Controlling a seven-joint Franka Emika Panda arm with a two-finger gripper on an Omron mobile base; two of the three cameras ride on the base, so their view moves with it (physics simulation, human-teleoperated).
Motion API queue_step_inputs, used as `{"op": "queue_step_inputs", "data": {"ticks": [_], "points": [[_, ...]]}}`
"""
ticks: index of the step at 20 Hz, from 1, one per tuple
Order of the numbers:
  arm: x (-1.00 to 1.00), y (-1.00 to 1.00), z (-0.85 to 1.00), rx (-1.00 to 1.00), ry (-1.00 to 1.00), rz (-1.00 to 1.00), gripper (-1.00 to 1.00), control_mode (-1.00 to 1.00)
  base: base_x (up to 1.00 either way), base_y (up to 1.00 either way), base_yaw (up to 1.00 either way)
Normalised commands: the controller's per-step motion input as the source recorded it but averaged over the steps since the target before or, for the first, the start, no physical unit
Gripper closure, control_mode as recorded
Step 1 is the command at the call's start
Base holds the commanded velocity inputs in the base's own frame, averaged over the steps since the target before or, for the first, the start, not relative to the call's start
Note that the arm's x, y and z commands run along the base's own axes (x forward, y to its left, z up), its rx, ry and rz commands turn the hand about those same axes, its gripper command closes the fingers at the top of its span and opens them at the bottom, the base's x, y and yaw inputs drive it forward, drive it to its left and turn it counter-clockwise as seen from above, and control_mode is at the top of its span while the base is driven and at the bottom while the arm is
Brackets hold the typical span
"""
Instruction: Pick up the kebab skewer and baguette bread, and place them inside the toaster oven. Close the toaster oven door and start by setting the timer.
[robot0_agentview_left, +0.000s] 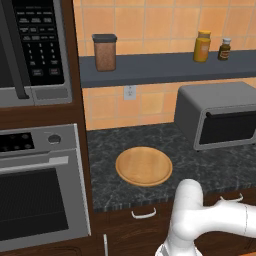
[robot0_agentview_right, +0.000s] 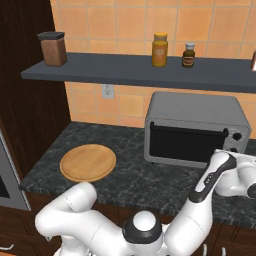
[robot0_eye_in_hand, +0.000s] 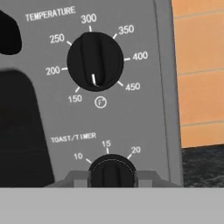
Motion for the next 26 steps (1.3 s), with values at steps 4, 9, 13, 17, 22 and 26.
{"op": "queue_step_inputs", "data": {"ticks": [4,9,13,17,22,26], "points": [[0.01,0.0,-0.04,0.15,0.0,-0.01,1.0,-1.0,0.0,0.0,0.0],[0.02,0.0,-0.09,0.16,0.0,-0.04,1.0,-1.0,0.0,0.0,0.0],[0.12,0.0,-0.18,0.17,-0.03,0.0,1.0,-1.0,0.0,0.0,0.0],[0.12,0.02,-0.2,0.16,-0.02,-0.01,1.0,-1.0,0.0,0.0,0.0],[0.13,0.02,-0.18,0.17,-0.02,-0.02,1.0,-1.0,0.0,0.0,0.0],[0.12,0.02,-0.16,0.18,-0.02,-0.02,1.0,-1.0,0.0,0.0,0.0]]}}
